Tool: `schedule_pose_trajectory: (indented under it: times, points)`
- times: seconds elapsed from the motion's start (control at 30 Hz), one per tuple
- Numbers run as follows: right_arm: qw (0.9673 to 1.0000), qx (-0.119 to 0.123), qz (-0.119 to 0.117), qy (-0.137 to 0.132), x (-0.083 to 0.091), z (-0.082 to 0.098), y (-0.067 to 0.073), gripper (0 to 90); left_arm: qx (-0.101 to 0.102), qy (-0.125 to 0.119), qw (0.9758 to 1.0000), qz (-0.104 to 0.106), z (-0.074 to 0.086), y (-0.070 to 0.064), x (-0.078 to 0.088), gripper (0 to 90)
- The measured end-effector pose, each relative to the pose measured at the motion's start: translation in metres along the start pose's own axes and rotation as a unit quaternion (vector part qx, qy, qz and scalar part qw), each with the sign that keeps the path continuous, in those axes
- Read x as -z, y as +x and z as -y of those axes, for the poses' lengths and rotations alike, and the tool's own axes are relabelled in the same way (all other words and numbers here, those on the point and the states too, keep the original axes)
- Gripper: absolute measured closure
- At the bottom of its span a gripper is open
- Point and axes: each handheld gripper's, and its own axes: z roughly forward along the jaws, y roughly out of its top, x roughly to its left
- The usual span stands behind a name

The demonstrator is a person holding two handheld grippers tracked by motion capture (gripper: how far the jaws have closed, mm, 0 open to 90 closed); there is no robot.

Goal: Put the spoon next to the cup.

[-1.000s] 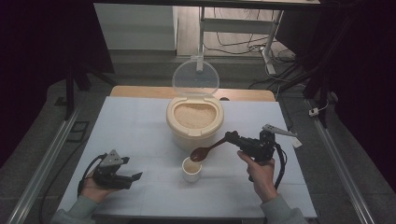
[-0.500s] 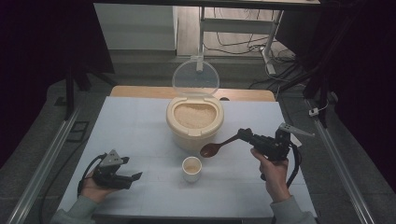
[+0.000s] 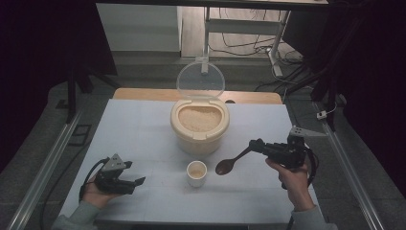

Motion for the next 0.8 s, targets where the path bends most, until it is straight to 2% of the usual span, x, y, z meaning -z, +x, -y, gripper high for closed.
schedule_pose_trajectory:
  times: [0.17, 0.33, 0.57, 0.8]
  points:
    - [0.9986, 0.013, -0.012, 0.050, -0.009, 0.004, 0.002, 83.7, 0.001, -0.001, 1.0000, 0.000, 0.000, 0.000, 0.001, 20.1]
    - [0.9950, 0.025, -0.019, 0.095, -0.019, 0.008, 0.006, 83.7, -0.001, -0.001, 1.0000, 0.000, 0.000, -0.001, 0.000, 20.1]
    - [0.9874, 0.033, -0.037, 0.150, -0.036, 0.013, 0.009, 83.7, -0.003, 0.001, 1.0000, 0.001, 0.000, -0.001, 0.000, 20.1]
    - [0.9781, 0.037, -0.052, 0.198, -0.056, 0.019, 0.010, 83.6, -0.007, 0.005, 1.0000, 0.003, 0.000, -0.002, -0.001, 20.2]
